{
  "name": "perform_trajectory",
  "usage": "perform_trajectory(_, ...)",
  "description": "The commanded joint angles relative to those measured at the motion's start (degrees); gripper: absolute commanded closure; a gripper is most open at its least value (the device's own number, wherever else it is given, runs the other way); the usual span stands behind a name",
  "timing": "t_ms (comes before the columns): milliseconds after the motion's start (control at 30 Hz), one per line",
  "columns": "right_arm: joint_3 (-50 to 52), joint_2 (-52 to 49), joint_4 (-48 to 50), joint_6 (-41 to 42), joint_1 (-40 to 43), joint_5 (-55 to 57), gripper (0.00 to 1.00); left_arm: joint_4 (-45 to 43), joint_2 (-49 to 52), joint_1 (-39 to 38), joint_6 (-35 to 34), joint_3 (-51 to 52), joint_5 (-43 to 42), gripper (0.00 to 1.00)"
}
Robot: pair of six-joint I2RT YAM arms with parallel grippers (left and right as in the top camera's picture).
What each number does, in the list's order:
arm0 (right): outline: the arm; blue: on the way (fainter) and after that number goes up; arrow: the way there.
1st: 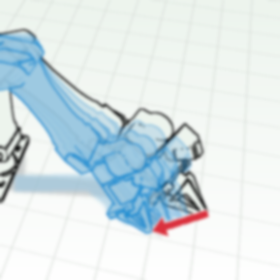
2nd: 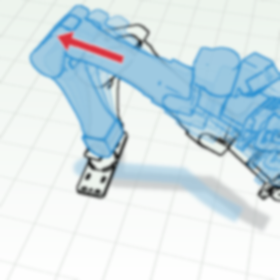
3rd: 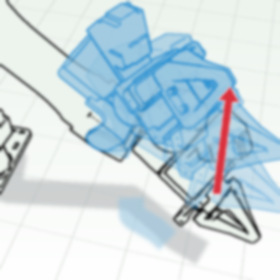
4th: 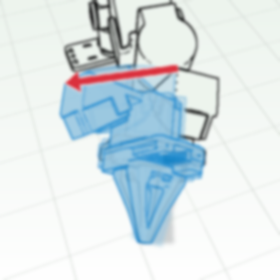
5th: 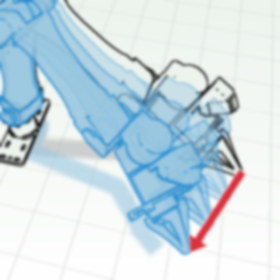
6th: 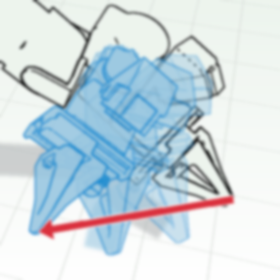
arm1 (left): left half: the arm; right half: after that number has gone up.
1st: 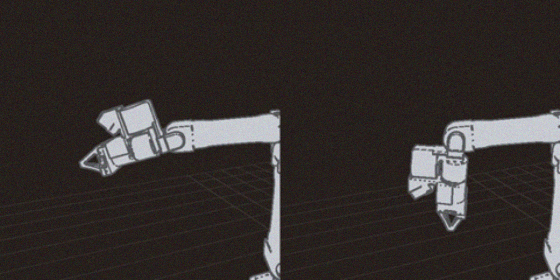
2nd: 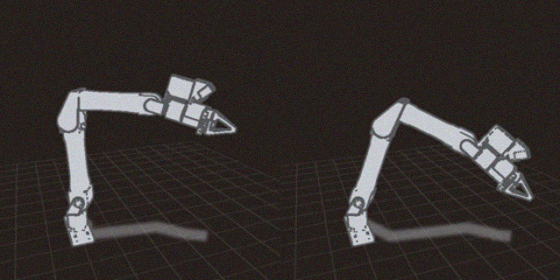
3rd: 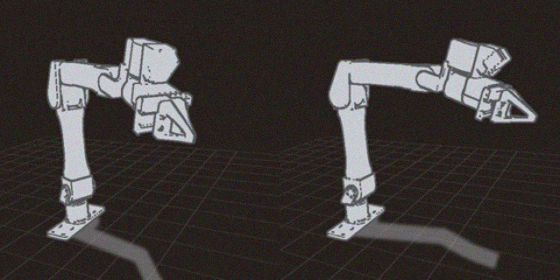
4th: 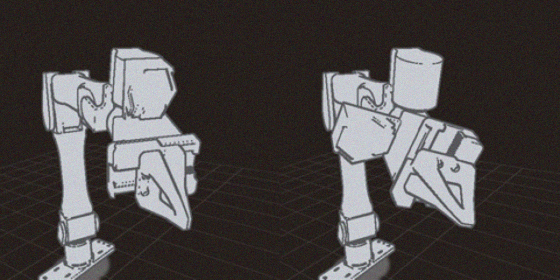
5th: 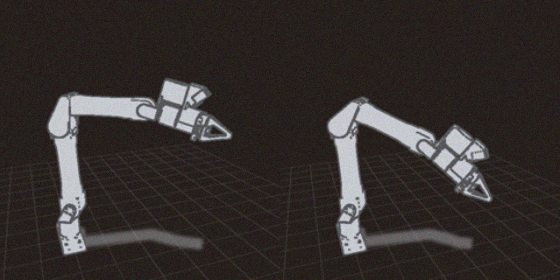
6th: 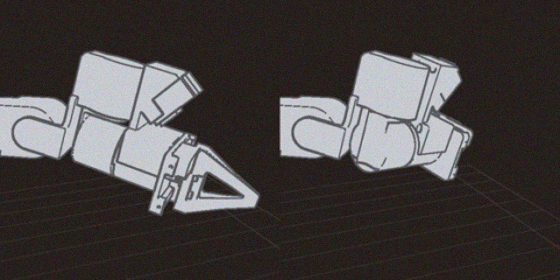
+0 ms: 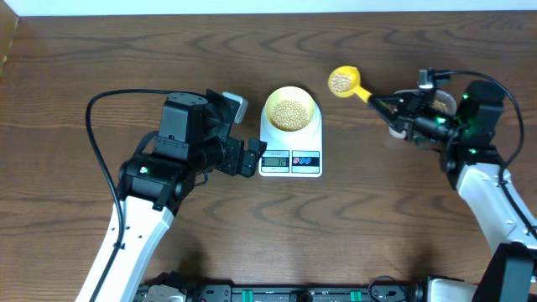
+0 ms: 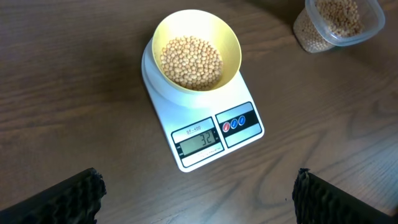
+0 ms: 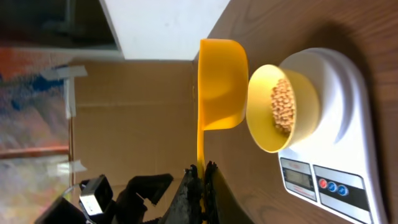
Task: Scoop item into bowl and weigh 50g on scale
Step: 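Carry the filled scoop over the yellow bowl with the right gripper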
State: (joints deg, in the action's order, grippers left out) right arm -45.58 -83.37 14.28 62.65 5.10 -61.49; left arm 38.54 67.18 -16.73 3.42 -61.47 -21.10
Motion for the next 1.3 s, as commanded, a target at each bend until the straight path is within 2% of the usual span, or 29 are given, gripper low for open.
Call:
perform_trajectory(0,-0.04,-0.15,0.79,2.67,-2.97,3.19,0.99,-0.04,0.17,-0.11,0.57,0.13,-0.5,0.01)
perform_trajectory(300,-0.04,-0.15,1.81,2.67,-10.58,11.19,0.99,-0.04,0.17,-0.11,0.57,0.11,-0.5,0.01)
perform_trajectory(633,-0.04,-0.15,1.84,2.1,-13.84,16.2,0.99,-0.04,0.17,-0.13,0.57,0.11,-0.5,0.01)
perform_trajectory(933,-0.04,-0.15,2.21,-14.75,-15.23,17.94,0.98,-0.04,0.17,-0.11,0.57,0.11,-0.5,0.01)
perform_trajectory(1033,-0.04,-0.15,2.23,-17.92,-15.72,17.92,0.96,-0.04,0.17,-0.11,0.57,0.11,-0.5,0.01)
perform_trajectory(1267,-0.04,-0.17,2.21,-23.15,-16.0,19.58,0.99,-0.04,0.17,-0.11,0.57,0.13,-0.5,0.01)
